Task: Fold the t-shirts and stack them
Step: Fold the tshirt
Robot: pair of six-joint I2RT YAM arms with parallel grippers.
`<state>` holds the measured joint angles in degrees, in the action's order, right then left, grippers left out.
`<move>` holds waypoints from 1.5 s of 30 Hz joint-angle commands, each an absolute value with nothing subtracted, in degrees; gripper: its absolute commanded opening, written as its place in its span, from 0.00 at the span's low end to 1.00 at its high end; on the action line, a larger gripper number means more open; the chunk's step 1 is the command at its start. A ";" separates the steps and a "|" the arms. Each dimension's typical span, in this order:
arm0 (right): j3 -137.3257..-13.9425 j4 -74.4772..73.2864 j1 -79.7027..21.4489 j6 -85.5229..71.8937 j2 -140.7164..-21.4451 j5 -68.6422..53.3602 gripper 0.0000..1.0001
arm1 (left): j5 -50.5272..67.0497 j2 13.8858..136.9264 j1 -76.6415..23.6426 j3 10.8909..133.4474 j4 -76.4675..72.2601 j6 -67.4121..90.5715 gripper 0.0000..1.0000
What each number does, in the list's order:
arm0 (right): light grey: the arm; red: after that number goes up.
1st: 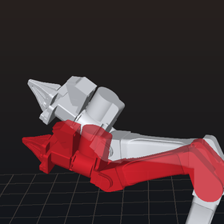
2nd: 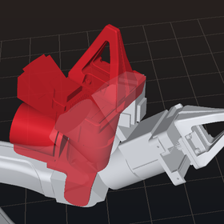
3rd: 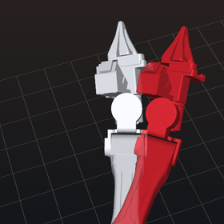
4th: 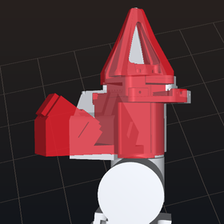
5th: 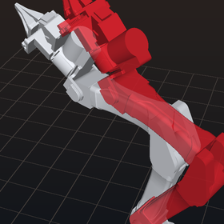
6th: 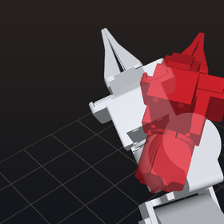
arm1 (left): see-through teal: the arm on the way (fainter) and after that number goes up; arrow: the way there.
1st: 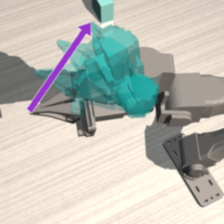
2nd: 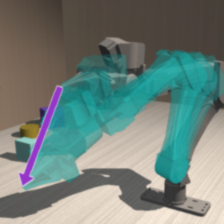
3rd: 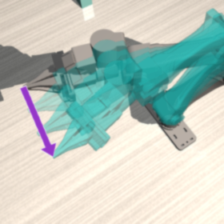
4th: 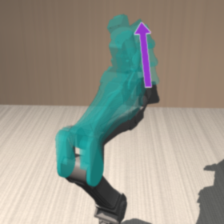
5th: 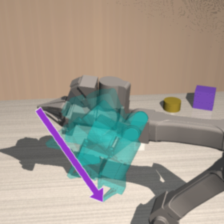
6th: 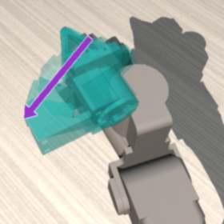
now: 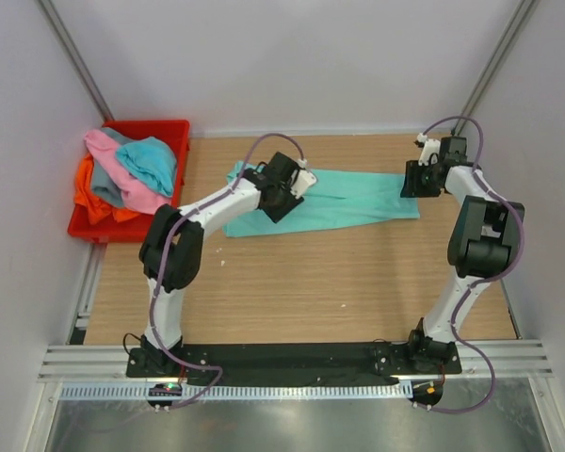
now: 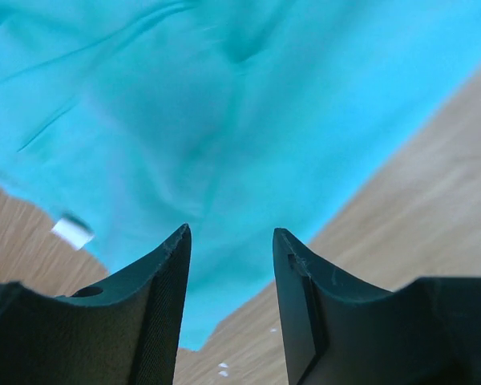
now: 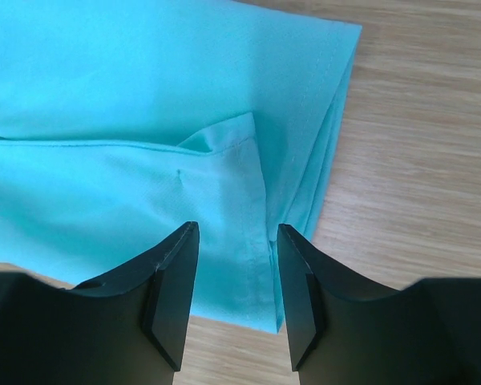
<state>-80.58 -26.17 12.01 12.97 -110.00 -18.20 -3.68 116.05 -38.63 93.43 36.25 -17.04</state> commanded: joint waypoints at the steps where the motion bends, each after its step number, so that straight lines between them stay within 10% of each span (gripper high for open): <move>1: -84.90 -24.61 11.95 12.92 -112.93 -19.60 0.50 | -2.29 110.92 -33.06 94.04 32.52 -12.93 0.47; 17: -93.25 -24.08 11.95 11.16 -121.64 -23.38 0.48 | 1.23 103.80 -22.86 89.04 30.15 -8.09 0.49; 29: -93.34 -26.89 12.04 12.22 -123.05 -27.95 0.01 | 13.15 118.46 -15.56 104.66 38.91 -2.82 0.51; 45: -88.33 -26.72 12.57 13.54 -117.51 -28.39 0.02 | 15.73 132.36 -15.29 117.15 43.15 -2.37 0.49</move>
